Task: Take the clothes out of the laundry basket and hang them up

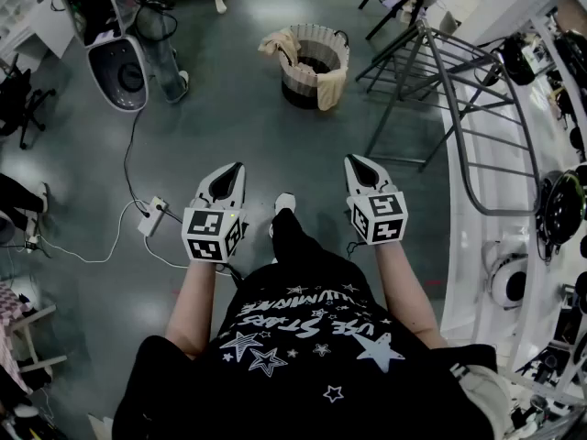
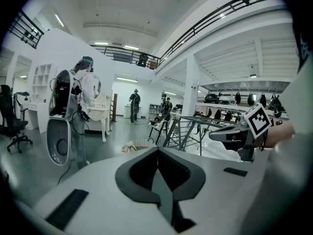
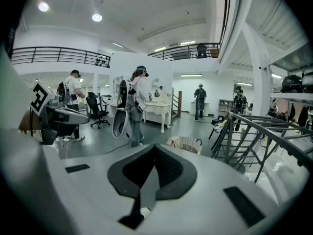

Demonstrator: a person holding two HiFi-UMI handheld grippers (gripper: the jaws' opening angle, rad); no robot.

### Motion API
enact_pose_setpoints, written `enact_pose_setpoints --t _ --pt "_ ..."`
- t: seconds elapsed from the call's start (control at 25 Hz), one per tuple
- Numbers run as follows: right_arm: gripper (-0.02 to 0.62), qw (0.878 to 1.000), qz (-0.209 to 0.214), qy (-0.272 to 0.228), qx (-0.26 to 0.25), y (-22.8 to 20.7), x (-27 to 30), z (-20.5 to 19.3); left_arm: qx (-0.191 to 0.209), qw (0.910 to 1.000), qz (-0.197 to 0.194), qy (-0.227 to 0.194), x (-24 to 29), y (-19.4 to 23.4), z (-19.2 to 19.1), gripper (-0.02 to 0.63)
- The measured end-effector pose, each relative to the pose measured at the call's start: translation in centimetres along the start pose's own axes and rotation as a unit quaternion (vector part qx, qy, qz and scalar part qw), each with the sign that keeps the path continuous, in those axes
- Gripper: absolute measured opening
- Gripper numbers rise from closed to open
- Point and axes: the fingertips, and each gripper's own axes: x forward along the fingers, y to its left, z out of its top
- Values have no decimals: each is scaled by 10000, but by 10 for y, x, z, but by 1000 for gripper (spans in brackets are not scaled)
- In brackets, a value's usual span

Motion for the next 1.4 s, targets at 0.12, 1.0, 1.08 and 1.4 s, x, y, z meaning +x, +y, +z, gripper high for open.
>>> enact_pose_setpoints --t 0.12,1.0,1.08,1.4 --pt "9 10000 11 19 -44 2 -7 -4 13 9999 -98 -32 -2 -11 -3 18" --pt "207 9975 -235 -117 652 -25 44 -9 68 9957 -895 249 45 -20 -22 325" --pt "258 9968 -272 -52 744 -33 61 -11 3 9956 -896 270 62 -8 -20 348" --pt "290 9913 -382 413 1188 -92 144 -14 169 9932 -907 706 147 30 1 364"
